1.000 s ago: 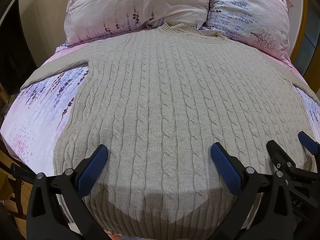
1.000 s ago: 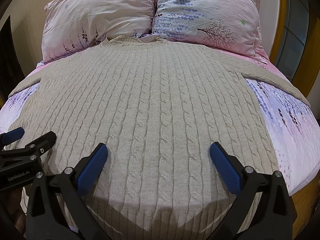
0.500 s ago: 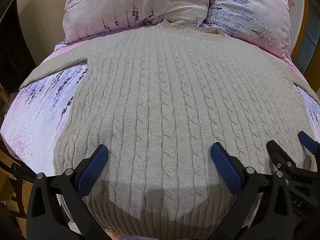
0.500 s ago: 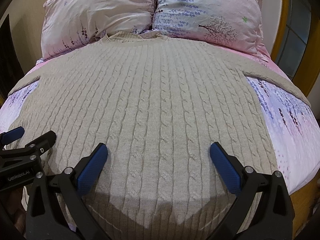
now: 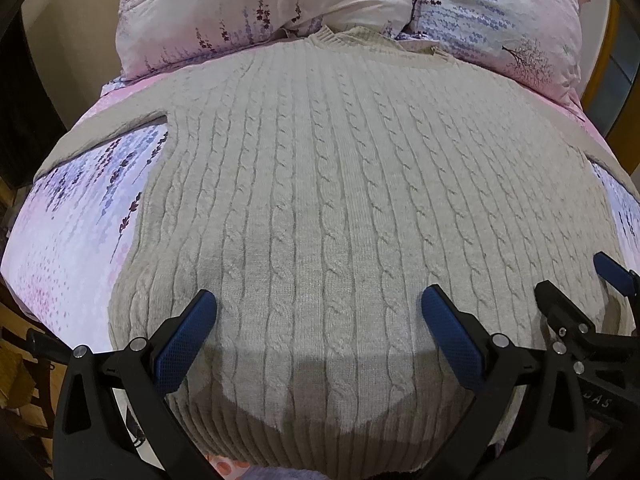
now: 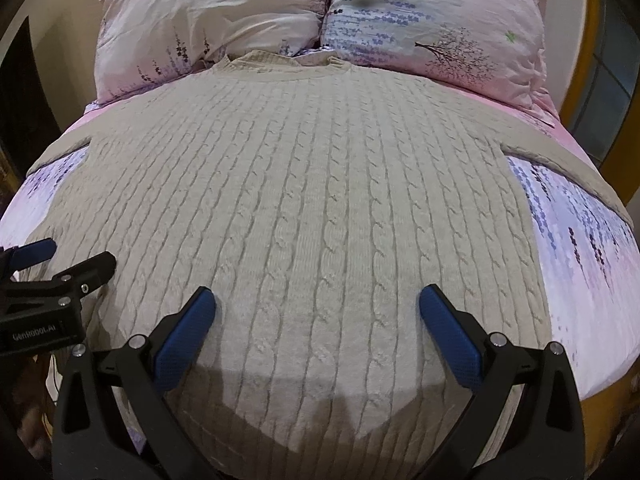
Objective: Fold small clothes
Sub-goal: 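Reach the right tool to a sweater sleeve cuff and grasp it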
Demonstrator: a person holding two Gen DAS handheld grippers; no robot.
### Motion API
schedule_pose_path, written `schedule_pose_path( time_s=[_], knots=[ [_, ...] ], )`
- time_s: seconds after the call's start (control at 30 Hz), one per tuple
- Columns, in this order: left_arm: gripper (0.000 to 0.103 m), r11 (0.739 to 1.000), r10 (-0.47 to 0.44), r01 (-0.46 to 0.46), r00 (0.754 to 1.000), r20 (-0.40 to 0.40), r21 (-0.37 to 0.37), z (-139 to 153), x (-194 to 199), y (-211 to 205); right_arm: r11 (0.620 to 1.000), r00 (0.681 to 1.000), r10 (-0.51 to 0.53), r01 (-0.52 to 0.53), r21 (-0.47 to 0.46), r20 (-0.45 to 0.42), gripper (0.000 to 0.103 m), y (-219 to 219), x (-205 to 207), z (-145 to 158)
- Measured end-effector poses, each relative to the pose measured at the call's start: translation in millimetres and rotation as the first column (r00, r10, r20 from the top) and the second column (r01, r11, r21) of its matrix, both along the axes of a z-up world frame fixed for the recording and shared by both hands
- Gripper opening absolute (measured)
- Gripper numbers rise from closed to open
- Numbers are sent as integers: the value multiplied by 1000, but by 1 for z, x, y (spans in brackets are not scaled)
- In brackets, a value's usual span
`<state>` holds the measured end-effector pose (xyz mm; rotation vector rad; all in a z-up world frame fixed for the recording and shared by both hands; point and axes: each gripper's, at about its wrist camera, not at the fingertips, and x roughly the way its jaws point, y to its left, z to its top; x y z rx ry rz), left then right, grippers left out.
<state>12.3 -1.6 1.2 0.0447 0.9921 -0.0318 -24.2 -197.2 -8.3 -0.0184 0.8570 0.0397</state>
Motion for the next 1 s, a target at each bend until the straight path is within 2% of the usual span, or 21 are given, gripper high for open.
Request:
schedule_pose_path(
  time_s=[0.37,0.43,0.47,0.53,0.6,0.67,0.73,0.8,0.83,0.9,1.0],
  knots=[
    [102,999,-51,51,997,-59,4,1,10,0,999,999,33,-33,1,-33,101,1,13,6],
    [102,998,-70,70,996,-59,-8,3,14,1,998,999,39,-38,49,-27,101,-6,18,13],
    [102,997,-78,77,996,-53,-19,5,16,2,994,1000,29,-27,104,-12,101,-18,21,19],
    [102,995,-85,84,996,-13,-61,10,20,7,983,999,-32,28,180,20,101,-47,29,31],
    [102,990,-81,86,995,51,-111,17,24,14,959,987,-155,139,248,47,101,-91,41,43],
    [102,984,-80,95,991,107,-151,23,29,18,918,960,-275,247,311,47,96,-135,50,48],
    [102,972,-96,130,980,176,-194,28,34,22,846,916,-401,359,395,24,86,-188,58,49],
    [102,967,-111,156,971,213,-204,32,42,21,776,871,-492,441,451,-6,73,-230,64,47],
    [102,966,-119,165,967,227,-199,35,46,19,726,835,-550,495,478,-30,69,-256,68,44],
    [102,971,-122,163,967,224,-173,38,58,15,649,784,-617,555,521,-66,58,-291,72,37],
    [102,966,-130,169,972,196,-194,39,75,14,523,719,-681,609,596,-137,54,-338,80,24]
  ],
)
